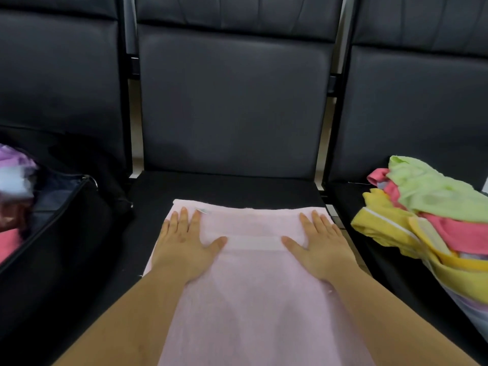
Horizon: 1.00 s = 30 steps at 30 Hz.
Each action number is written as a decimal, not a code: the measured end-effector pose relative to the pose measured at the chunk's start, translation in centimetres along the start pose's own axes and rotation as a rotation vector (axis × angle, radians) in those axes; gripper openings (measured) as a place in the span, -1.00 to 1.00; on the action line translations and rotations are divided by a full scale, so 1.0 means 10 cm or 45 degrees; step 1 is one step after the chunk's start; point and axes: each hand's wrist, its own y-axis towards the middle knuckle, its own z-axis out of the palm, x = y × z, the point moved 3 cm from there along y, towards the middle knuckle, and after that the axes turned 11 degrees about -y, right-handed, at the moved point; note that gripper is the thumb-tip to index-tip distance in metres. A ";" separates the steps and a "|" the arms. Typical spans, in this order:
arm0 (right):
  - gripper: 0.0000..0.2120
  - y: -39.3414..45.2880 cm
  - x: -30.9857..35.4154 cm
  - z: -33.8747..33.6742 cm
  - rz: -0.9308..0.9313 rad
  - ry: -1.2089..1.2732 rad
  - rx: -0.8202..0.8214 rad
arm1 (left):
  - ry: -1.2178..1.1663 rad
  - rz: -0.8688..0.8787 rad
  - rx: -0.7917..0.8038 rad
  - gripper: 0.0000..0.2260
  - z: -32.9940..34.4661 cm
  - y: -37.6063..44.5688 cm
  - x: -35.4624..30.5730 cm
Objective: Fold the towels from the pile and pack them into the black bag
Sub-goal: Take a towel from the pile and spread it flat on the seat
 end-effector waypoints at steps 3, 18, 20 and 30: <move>-0.23 0.27 0.04 -0.02 0.009 -0.007 -0.027 | 0.007 0.015 -0.007 -0.22 -0.05 0.35 0.02; -0.63 1.02 0.16 -0.22 0.247 0.149 -0.645 | -0.105 0.134 -0.667 -0.73 -0.27 1.09 0.00; -0.69 1.03 0.16 -0.20 0.230 0.174 -0.445 | -0.155 0.078 -0.512 -0.75 -0.25 1.08 0.03; -0.40 0.26 0.16 -0.34 -0.064 0.232 0.093 | 0.077 0.102 0.262 -0.36 -0.44 0.29 0.05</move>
